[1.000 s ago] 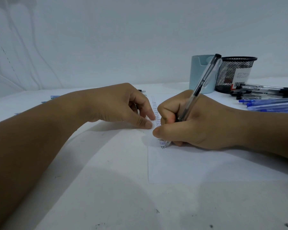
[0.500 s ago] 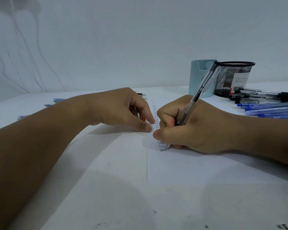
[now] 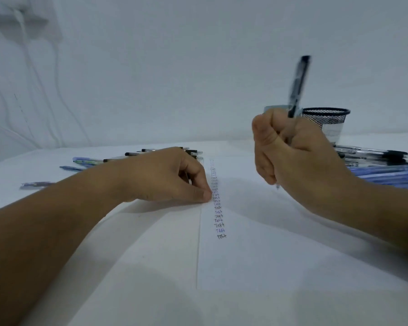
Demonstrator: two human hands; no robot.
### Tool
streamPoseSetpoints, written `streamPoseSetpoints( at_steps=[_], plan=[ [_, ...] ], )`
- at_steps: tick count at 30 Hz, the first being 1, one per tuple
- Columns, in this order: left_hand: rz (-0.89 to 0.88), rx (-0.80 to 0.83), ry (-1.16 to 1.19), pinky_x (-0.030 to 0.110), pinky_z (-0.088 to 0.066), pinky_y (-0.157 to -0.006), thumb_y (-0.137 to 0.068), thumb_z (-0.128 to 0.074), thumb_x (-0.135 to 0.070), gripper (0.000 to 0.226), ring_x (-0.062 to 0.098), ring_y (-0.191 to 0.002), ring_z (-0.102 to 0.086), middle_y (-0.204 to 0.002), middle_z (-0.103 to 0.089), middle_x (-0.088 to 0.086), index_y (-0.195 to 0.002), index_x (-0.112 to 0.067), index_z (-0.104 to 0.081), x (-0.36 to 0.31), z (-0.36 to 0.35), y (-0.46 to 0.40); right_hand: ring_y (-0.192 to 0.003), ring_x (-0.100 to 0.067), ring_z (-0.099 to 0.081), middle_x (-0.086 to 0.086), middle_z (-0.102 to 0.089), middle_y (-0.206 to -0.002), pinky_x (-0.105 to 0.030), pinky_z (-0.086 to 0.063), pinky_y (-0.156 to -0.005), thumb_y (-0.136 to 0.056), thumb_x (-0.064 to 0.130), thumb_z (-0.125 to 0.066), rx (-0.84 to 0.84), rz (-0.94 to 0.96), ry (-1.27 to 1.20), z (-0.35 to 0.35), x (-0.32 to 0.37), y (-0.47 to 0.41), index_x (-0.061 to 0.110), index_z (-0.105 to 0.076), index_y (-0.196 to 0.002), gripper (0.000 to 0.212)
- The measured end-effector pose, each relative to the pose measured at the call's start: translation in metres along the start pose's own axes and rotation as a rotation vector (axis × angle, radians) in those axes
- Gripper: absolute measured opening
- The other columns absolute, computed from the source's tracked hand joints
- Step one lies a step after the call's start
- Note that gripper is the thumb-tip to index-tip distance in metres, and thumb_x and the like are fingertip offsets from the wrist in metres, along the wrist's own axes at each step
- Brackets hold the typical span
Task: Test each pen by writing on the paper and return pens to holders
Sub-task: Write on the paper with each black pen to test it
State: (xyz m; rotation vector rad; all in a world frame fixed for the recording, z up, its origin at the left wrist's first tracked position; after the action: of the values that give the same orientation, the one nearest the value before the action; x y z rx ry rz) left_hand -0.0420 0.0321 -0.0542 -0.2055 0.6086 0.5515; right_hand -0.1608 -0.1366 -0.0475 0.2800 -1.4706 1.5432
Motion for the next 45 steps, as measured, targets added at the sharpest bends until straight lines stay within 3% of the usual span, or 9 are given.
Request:
streamPoseSetpoints(
  at_steps=[2, 4, 6, 9, 16, 20, 27, 33, 45],
  plan=[
    [-0.008, -0.019, 0.001, 0.019, -0.039, -0.061, -0.086, -0.079, -0.029, 0.009, 0.006, -0.064, -0.049, -0.065, -0.062, -0.007, -0.08, -0.023, -0.079, -0.001, 0.0, 0.0, -0.038, -0.023, -0.028, -0.006, -0.034, -0.045, -0.028, -0.025, -0.037, -0.083, 0.063, -0.051, -0.002, -0.034, 0.021, 0.009, -0.005, -0.002, 0.022, -0.05, -0.093, 0.043],
    [-0.014, -0.06, -0.033, 0.012, -0.039, -0.057, -0.086, -0.078, -0.029, 0.01, 0.001, -0.059, -0.05, -0.062, -0.062, -0.017, -0.078, -0.024, -0.079, -0.003, -0.001, -0.001, -0.039, -0.017, -0.034, -0.002, -0.04, -0.044, -0.026, -0.031, -0.039, -0.087, 0.063, -0.051, 0.051, -0.014, 0.176, 0.013, -0.011, -0.002, 0.033, -0.053, -0.095, 0.031],
    [-0.033, -0.105, -0.092, 0.01, -0.039, -0.057, -0.086, -0.078, -0.03, 0.01, 0.0, -0.06, -0.052, -0.065, -0.065, -0.019, -0.077, -0.026, -0.078, -0.005, -0.002, -0.003, -0.042, -0.013, -0.043, -0.005, -0.054, -0.05, -0.027, -0.038, -0.045, -0.097, 0.051, -0.049, 0.087, 0.039, 0.379, 0.015, -0.011, -0.002, 0.033, -0.056, -0.093, 0.02],
    [-0.069, -0.167, -0.187, 0.01, -0.041, -0.06, -0.085, -0.077, -0.032, 0.01, 0.0, -0.063, -0.055, -0.072, -0.069, -0.019, -0.076, -0.028, -0.077, -0.01, -0.006, -0.003, -0.062, -0.01, -0.058, 0.003, -0.066, -0.067, -0.023, -0.043, -0.055, -0.102, 0.039, -0.045, 0.102, 0.142, 0.594, 0.015, -0.007, -0.001, 0.025, -0.063, -0.093, 0.025],
    [-0.11, -0.278, -0.159, 0.013, -0.043, -0.06, -0.085, -0.078, -0.027, 0.013, 0.006, -0.063, -0.057, -0.073, -0.068, -0.021, -0.072, -0.029, -0.075, -0.015, -0.009, -0.001, -0.067, -0.016, -0.051, 0.0, -0.057, -0.066, -0.03, -0.041, -0.065, -0.094, 0.023, -0.069, 0.154, 0.135, 0.501, 0.019, -0.019, 0.0, 0.009, -0.075, -0.086, 0.016],
    [-0.117, -0.366, -0.115, 0.013, -0.042, -0.058, -0.086, -0.077, -0.026, 0.015, 0.002, -0.06, -0.052, -0.071, -0.066, -0.023, -0.071, -0.028, -0.074, -0.019, -0.014, -0.002, -0.068, -0.007, -0.054, 0.009, -0.063, -0.074, -0.016, -0.039, -0.063, -0.09, 0.023, -0.074, 0.087, 0.024, 0.435, 0.024, -0.026, -0.004, 0.019, -0.08, -0.093, 0.008],
    [-0.18, -0.408, -0.119, 0.013, -0.044, -0.066, -0.087, -0.074, -0.026, 0.015, 0.013, -0.079, -0.06, -0.083, -0.07, -0.014, -0.076, -0.037, -0.075, -0.021, -0.02, 0.0, -0.09, -0.012, -0.054, 0.013, -0.059, -0.095, -0.022, -0.042, -0.082, -0.097, 0.012, -0.063, 0.157, -0.096, 0.79, 0.077, -0.034, -0.035, 0.024, -0.074, -0.115, 0.025],
    [-0.157, -0.441, -0.135, 0.011, -0.043, -0.062, -0.084, -0.077, -0.026, 0.016, 0.005, -0.078, -0.06, -0.082, -0.07, -0.016, -0.079, -0.041, -0.075, -0.022, -0.019, 0.0, -0.09, -0.016, -0.062, 0.004, -0.072, -0.098, -0.032, -0.053, -0.085, -0.092, 0.006, -0.065, 0.08, -0.23, 1.096, 0.162, -0.045, -0.052, 0.023, -0.079, -0.102, 0.024],
    [-0.199, -0.447, -0.128, 0.008, -0.039, -0.058, -0.083, -0.079, -0.02, 0.021, 0.009, -0.072, -0.059, -0.074, -0.069, -0.013, -0.08, -0.041, -0.076, -0.023, -0.023, -0.004, -0.1, -0.021, -0.066, 0.005, -0.071, -0.113, -0.035, -0.058, -0.084, -0.085, -0.004, -0.057, 0.165, -0.407, 1.264, 0.182, -0.064, -0.046, 0.029, -0.077, -0.107, 0.044]
  ],
)
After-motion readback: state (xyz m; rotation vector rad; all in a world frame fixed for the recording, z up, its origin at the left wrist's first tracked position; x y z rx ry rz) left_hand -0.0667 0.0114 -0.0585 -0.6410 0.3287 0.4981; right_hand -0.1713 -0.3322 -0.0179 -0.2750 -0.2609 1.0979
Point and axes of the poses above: each hand's wrist, its own y-axis away from the middle knuckle, its own z-axis out of the back of the hand, x = y × z, the point moved 3 cm from there along -y, towards the middle knuckle
